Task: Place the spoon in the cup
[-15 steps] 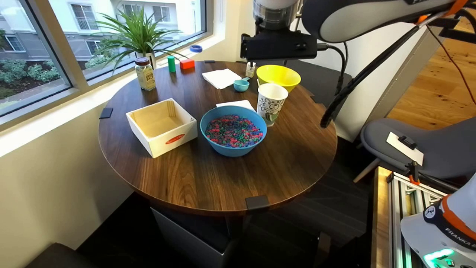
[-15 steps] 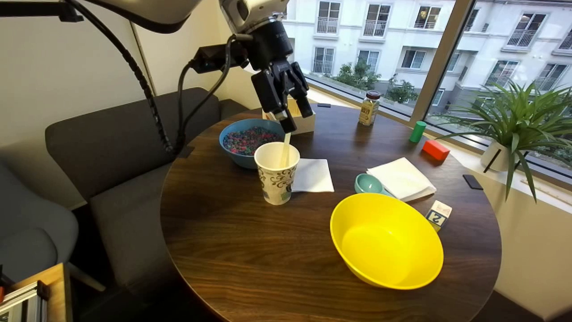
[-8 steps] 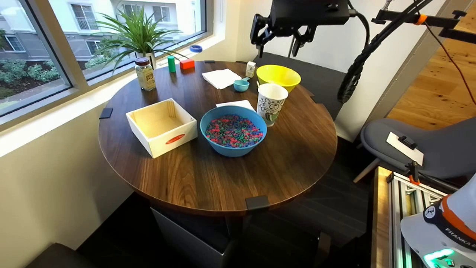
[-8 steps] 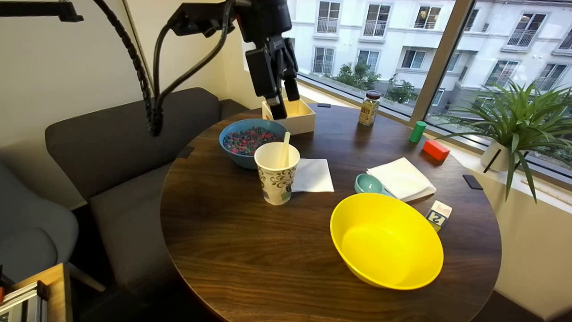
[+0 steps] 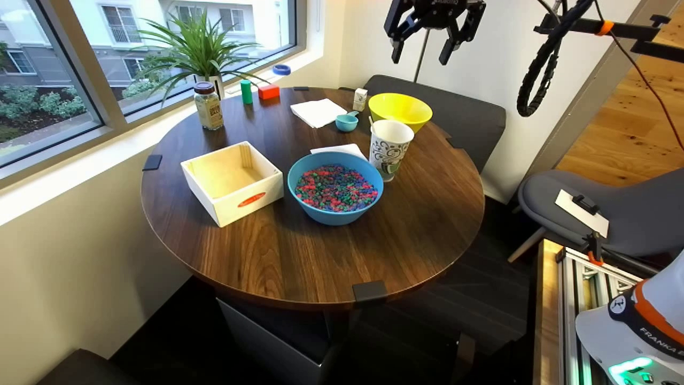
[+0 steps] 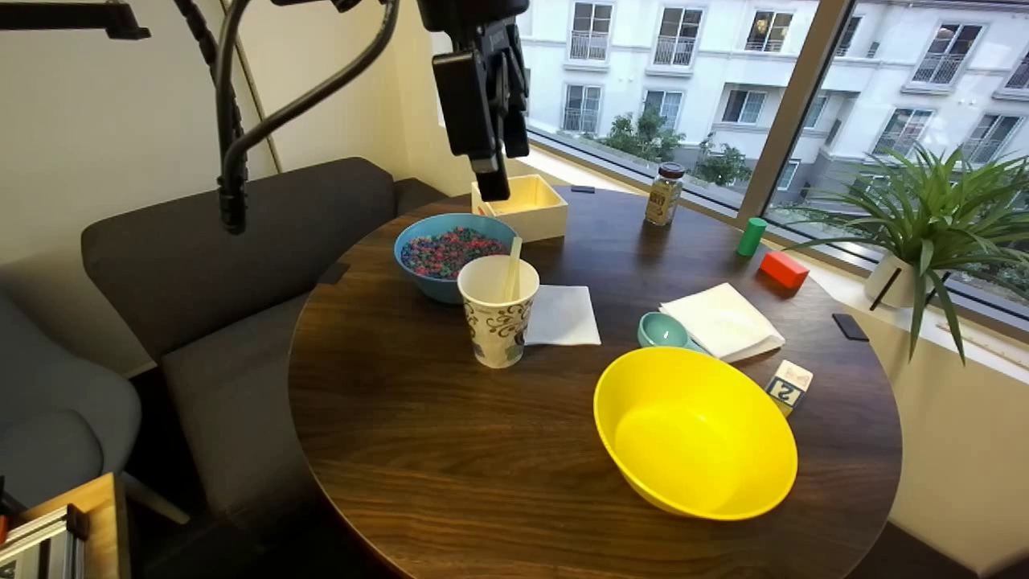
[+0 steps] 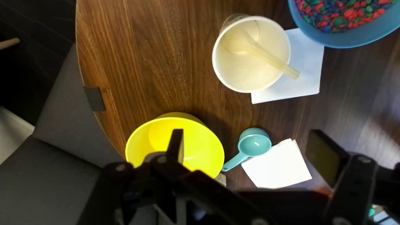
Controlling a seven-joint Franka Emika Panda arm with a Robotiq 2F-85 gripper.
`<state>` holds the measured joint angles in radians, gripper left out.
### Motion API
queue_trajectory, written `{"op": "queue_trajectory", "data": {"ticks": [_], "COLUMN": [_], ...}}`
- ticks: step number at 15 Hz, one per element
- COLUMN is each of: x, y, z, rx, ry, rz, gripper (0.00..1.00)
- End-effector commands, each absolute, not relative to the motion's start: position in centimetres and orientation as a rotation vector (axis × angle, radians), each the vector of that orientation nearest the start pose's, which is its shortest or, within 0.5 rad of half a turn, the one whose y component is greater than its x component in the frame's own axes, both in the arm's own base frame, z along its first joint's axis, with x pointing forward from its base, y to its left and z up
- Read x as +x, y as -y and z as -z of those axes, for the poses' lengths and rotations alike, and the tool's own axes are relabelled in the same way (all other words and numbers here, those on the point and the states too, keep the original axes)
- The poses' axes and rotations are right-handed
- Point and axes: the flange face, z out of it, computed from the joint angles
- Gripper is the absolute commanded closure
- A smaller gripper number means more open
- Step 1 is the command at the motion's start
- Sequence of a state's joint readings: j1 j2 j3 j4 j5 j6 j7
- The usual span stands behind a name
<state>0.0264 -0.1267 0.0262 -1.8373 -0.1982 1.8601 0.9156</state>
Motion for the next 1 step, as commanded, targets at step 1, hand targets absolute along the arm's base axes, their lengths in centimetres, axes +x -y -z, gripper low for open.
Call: {"op": "queue_trajectory", "data": {"ticks": [1], "x": [53.69], "y": [-1.42], "z": [-59.40], "rx": [-2.960], "ry": [-1.286], "rz": [0.358], "gripper": [0.00]}}
